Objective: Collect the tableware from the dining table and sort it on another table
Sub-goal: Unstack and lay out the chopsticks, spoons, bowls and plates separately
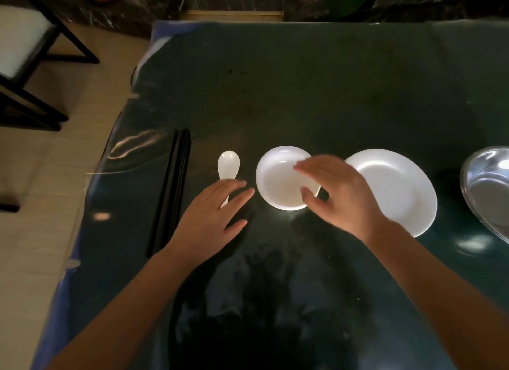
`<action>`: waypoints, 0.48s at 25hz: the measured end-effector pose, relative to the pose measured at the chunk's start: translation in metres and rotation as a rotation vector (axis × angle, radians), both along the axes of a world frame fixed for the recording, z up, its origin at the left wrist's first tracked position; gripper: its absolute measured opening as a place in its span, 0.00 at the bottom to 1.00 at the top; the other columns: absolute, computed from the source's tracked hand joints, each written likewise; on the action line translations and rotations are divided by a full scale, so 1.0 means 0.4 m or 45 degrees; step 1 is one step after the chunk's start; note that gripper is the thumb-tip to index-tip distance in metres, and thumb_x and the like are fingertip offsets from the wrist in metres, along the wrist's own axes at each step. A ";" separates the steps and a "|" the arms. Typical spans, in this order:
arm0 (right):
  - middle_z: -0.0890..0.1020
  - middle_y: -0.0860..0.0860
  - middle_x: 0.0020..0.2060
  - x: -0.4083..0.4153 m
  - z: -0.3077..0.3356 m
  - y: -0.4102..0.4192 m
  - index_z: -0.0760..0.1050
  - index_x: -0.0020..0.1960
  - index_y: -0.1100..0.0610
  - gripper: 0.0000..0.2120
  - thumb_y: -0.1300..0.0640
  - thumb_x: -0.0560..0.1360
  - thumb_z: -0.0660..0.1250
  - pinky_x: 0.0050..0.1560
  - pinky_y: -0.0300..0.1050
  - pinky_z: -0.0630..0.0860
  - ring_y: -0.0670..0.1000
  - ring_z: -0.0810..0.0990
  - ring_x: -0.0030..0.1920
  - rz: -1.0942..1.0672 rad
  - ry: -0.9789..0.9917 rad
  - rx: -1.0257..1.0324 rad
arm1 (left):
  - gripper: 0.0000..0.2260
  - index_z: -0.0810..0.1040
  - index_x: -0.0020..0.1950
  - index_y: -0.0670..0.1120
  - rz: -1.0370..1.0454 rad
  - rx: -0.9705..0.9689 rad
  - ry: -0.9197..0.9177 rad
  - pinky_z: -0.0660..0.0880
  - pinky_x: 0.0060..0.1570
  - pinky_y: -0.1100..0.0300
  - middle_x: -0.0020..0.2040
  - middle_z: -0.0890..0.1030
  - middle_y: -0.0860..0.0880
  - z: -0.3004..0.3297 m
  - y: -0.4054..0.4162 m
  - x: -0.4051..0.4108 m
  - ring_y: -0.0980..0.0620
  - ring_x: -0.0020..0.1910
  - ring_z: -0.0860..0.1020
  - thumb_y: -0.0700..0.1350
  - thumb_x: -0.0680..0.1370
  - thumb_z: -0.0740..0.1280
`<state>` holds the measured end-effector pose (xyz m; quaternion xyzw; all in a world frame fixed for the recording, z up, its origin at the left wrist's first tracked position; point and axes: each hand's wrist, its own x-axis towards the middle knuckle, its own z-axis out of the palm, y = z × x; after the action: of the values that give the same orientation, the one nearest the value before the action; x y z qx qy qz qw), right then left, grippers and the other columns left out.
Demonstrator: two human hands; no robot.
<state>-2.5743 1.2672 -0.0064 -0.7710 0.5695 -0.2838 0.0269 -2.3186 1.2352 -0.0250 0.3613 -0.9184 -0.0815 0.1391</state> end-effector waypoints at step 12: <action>0.81 0.54 0.55 0.264 -0.009 -0.376 0.78 0.58 0.56 0.14 0.61 0.72 0.67 0.50 0.42 0.73 0.54 0.79 0.52 0.091 0.199 0.987 | 0.14 0.80 0.55 0.40 -0.159 0.044 -0.220 0.77 0.54 0.51 0.58 0.80 0.43 -0.053 -0.020 0.102 0.46 0.59 0.77 0.39 0.70 0.72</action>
<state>-2.4687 1.1169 -0.0101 -0.7422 0.6077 0.0128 0.2823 -2.2779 1.2271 -0.0464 0.3112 -0.9462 -0.0744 0.0478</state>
